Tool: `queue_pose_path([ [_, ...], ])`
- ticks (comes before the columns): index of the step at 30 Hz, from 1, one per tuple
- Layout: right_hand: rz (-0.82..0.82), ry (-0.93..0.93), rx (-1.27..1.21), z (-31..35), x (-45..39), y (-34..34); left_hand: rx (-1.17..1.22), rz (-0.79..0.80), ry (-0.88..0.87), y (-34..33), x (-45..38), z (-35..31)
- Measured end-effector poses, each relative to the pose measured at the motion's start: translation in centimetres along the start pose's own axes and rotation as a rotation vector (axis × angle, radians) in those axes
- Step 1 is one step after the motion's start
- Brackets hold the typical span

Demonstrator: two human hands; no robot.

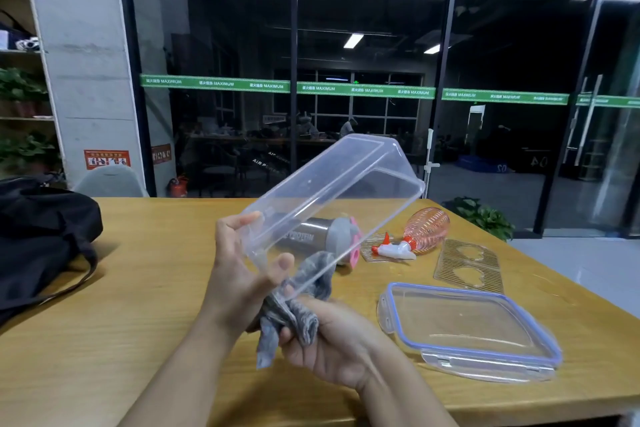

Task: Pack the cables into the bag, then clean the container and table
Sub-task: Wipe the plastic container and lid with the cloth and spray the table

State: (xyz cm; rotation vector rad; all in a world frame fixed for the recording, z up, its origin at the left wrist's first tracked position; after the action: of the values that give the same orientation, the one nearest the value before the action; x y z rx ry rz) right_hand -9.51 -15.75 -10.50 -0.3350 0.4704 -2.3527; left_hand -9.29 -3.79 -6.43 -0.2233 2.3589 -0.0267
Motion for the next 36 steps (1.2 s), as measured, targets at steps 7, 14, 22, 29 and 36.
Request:
queue_pose_path([
  [7, -0.001, 0.059, 0.004, 2.3, 1.7, 1.3, 0.057, -0.058, 0.055, 1.7, -0.3, 0.0],
  [14, -0.140, 0.053, -0.189, 1.9, 1.1, 2.2, 0.133, 0.002, 0.054, -0.2, 0.0, -0.8],
  [22, -0.127, 0.223, -0.152, 1.5, 0.2, 1.0, 0.239, 0.033, 0.178, -1.7, 0.7, 0.6],
  [29, -0.298, 0.334, -0.415, 1.8, -0.1, 2.7, 0.201, 0.030, 0.164, -1.8, 0.6, -0.4],
  [36, -0.790, 0.675, 0.043, 2.8, 1.9, 4.1, 0.209, -0.042, 0.170, -1.6, 0.9, -0.5],
])
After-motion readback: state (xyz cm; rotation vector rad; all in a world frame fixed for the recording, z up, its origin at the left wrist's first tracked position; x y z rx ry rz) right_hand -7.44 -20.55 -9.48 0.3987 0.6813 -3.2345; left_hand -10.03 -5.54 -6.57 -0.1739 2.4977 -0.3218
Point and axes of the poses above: each hand's wrist, its own x-axis away from the middle knuckle, its own y-axis out of the back of the hand, z = x × y, the point moved 3 cm from there along -x, towards the middle knuckle, and after that the axes turned 6 degrees about x, right-handed, at the moved point
